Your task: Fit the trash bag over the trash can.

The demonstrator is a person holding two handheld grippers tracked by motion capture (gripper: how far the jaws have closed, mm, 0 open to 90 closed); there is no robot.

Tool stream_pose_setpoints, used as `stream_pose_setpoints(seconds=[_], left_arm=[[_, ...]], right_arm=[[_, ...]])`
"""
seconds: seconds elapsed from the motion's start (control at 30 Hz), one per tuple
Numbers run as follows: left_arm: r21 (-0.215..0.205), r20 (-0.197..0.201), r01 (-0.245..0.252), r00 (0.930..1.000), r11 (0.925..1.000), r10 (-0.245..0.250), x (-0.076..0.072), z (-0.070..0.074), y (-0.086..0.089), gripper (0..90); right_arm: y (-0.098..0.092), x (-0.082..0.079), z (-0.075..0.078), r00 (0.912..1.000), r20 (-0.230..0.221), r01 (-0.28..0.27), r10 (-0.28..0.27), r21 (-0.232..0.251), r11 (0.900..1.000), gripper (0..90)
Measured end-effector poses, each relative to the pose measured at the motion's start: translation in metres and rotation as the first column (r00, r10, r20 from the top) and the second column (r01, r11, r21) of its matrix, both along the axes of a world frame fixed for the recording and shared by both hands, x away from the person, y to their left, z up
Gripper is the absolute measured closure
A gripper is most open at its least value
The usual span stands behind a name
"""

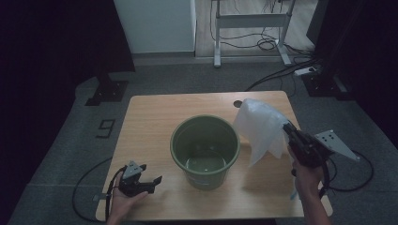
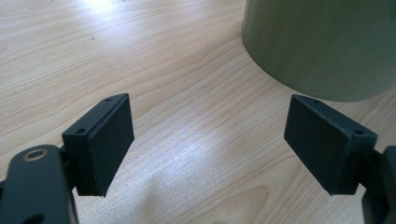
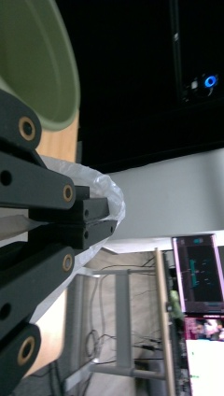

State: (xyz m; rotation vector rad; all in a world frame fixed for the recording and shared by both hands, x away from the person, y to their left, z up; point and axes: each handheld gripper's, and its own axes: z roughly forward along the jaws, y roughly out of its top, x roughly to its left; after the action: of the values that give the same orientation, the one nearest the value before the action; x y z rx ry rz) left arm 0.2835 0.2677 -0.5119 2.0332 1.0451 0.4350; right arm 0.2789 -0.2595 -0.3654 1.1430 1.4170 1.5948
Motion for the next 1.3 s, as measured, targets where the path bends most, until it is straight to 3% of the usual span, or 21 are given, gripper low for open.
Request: stream_pose_setpoints(seconds=[0.2, 0.43, 0.8, 1.3], left_arm=[[-0.001, -0.001, -0.001, 1.0, 1.0, 0.001, 0.0, 0.0, 0.0, 15.3], [-0.003, -0.001, -0.002, 1.0, 1.0, 0.002, 0.0, 0.0, 0.0, 15.3], [-0.005, -0.004, -0.004, 1.0, 1.0, 0.004, 0.001, -0.001, 0.0, 15.3], [-0.004, -0.01, -0.006, 0.9999, 1.0, 0.006, 0.002, -0.003, 0.002, 15.3]], right_arm=[[0.007, -0.011, 0.034, 0.9977, 0.064, -0.022, 0.024, -0.037, 0.999, 88.8], [0.008, -0.021, 0.058, 0.9934, 0.109, -0.028, 0.034, -0.051, 0.998, 88.8], [0.017, -0.038, 0.107, 0.9777, 0.195, -0.065, 0.079, -0.078, 0.995, 88.8], [0.049, -0.045, 0.136, 0.9582, 0.235, -0.138, 0.164, -0.122, 0.983, 88.8]])
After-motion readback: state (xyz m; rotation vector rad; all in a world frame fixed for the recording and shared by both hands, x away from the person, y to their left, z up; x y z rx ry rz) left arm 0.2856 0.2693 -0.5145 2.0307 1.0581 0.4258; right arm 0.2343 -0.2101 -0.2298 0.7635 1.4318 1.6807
